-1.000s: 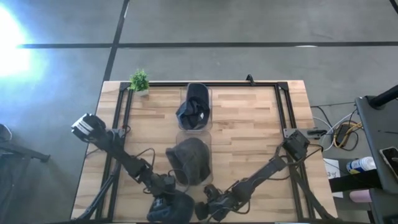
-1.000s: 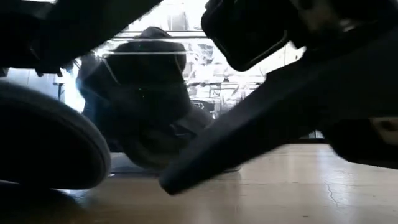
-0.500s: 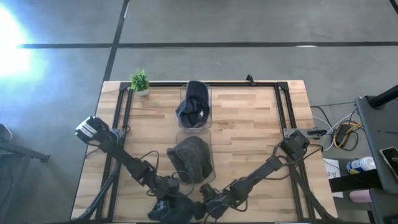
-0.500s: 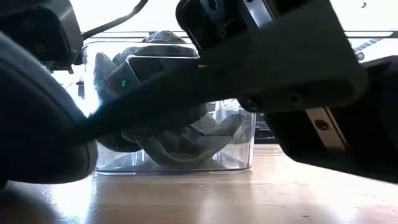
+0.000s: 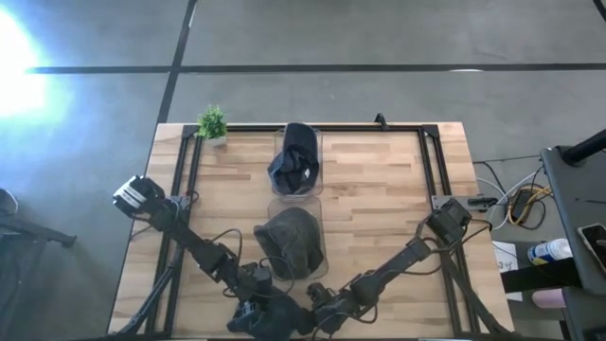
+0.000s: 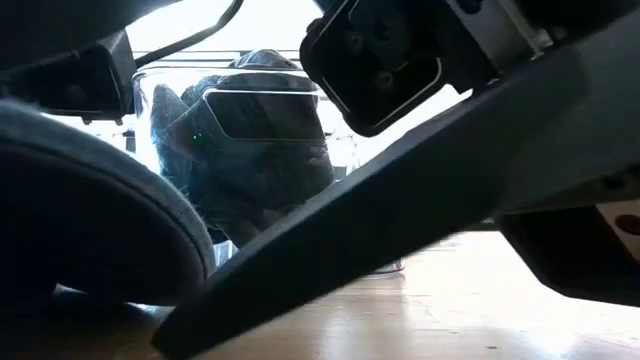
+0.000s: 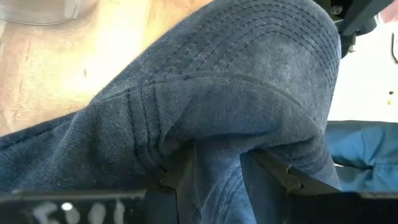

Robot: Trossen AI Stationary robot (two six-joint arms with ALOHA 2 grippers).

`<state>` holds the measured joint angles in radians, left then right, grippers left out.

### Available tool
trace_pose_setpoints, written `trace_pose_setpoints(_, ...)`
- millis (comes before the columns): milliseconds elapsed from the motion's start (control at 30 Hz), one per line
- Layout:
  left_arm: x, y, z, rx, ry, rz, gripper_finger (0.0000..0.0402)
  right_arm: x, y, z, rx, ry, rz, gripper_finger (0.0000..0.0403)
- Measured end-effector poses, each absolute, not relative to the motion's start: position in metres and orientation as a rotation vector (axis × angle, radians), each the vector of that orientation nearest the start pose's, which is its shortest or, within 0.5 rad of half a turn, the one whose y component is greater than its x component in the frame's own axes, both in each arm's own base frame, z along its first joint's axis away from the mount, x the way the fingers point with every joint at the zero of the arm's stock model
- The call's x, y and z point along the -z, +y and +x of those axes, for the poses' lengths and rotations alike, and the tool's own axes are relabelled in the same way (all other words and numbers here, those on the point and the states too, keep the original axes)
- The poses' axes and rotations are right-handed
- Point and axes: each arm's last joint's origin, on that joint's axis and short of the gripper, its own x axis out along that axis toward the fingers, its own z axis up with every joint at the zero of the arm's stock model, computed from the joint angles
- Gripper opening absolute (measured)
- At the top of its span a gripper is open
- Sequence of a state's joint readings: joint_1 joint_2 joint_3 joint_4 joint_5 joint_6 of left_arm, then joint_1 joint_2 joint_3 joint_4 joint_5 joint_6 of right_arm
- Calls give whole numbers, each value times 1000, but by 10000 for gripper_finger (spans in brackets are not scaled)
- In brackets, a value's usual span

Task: Pick & Place hat
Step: Put the blue cap into the top transparent bin

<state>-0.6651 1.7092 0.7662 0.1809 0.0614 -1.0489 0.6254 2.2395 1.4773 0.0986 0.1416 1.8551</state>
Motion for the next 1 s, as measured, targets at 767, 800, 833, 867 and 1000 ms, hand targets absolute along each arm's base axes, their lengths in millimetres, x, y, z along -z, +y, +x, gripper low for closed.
trace_pose_setpoints(767,-154,-205,257,247,938,-792,128,-131,264,402,219,706,1454,132)
trace_pose_setpoints(800,-156,-205,257,252,934,-792,128,-132,264,402,213,702,1448,120)
trace_pose_setpoints(833,-158,-206,257,257,932,-792,128,-134,264,402,207,700,1443,107)
trace_pose_setpoints(867,-159,-206,257,260,932,-791,128,-135,264,403,200,697,1440,95)
trace_pose_setpoints(1000,-163,-208,254,258,950,-778,128,-141,265,402,170,682,1421,51)
